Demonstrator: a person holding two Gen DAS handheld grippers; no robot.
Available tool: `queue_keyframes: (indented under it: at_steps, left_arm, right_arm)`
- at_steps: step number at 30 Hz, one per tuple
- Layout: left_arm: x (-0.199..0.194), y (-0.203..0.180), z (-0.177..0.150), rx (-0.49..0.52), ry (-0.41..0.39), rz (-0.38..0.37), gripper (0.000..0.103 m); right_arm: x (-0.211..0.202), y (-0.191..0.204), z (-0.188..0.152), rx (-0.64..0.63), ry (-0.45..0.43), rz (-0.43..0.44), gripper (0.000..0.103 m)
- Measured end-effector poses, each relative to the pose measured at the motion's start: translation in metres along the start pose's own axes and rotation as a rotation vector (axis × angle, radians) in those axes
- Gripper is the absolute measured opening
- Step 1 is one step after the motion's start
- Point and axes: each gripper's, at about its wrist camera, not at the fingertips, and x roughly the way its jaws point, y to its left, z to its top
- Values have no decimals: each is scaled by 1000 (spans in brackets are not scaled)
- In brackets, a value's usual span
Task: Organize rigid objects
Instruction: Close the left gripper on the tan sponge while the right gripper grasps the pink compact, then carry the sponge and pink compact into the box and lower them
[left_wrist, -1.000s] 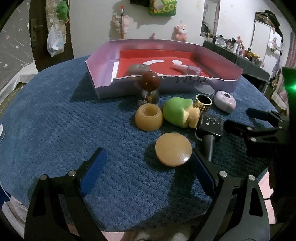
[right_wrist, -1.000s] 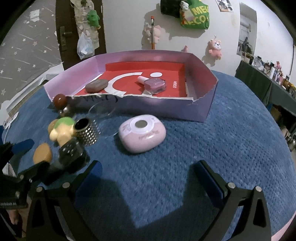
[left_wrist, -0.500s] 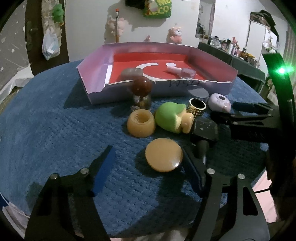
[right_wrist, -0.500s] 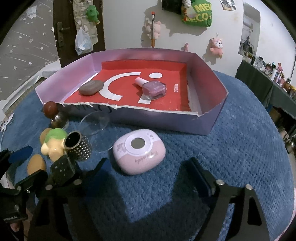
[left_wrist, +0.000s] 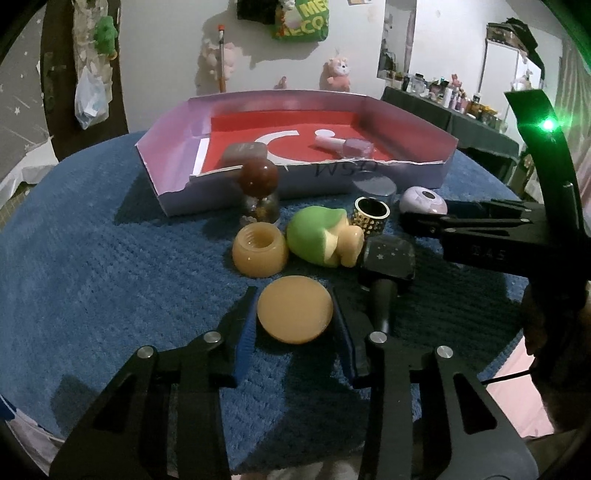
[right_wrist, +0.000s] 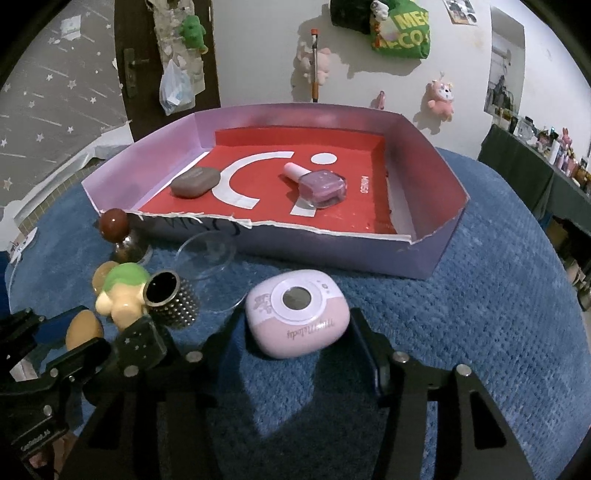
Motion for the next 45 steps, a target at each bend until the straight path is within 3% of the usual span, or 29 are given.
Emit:
queue_keyframes:
  at_steps: [14, 22, 29, 45]
  left_arm:
    - [-15, 21, 5, -51, -44, -11, 36]
    - [-23, 35, 10, -93, -93, -18, 36]
    - [-15, 45, 21, -121, -51, -38, 36]
    - [-14, 48, 84, -66, -63, -75, 36]
  right_arm:
    - [-40, 0, -24, 67, -19, 98, 57]
    - [-54, 10, -25, 67, -52, 105, 57]
    - [-52, 6, -23, 81, -53, 119, 57]
    - [-60, -3, 14, 63, -107, 184, 57]
